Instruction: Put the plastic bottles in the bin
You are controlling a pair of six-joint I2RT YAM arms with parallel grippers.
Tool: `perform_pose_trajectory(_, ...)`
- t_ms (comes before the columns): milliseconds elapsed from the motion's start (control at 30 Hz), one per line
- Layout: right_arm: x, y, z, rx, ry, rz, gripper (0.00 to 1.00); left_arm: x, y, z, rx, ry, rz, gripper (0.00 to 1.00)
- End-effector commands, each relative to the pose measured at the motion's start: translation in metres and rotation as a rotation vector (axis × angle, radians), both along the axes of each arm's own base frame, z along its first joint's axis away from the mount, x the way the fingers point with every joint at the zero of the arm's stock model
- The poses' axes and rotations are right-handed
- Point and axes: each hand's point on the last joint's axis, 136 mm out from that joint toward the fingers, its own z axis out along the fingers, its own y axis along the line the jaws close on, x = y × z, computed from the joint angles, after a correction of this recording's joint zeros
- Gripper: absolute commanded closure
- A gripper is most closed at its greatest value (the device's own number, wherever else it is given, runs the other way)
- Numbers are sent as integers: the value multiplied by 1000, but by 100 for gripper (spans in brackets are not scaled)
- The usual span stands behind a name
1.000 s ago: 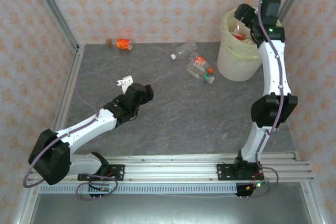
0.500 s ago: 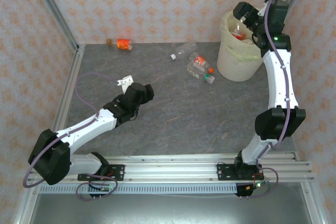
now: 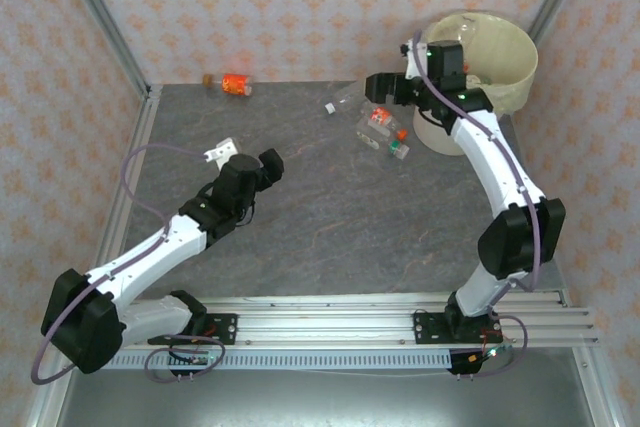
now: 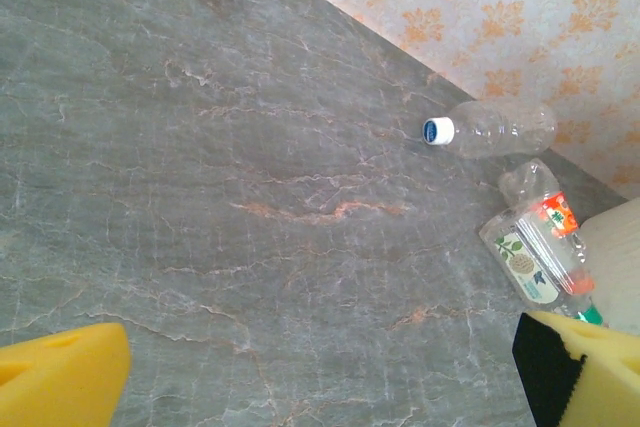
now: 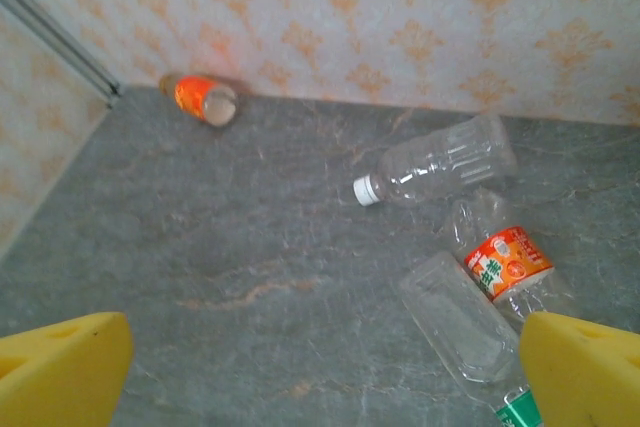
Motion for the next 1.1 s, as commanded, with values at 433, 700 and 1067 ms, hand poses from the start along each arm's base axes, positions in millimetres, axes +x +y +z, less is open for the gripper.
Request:
perform_pose_trajectory(433, 29, 5, -160, -521, 219, 84, 3, -4, 22, -12, -81, 18, 92, 0)
perform_pose_trajectory(700, 46, 3, -200, -607, 265, 111, 5, -4, 25, -16, -94, 15, 105, 0)
perform_pose_trajectory(1067, 26, 14, -239, -664, 393, 264, 9, -3, 19, -23, -94, 50, 83, 0)
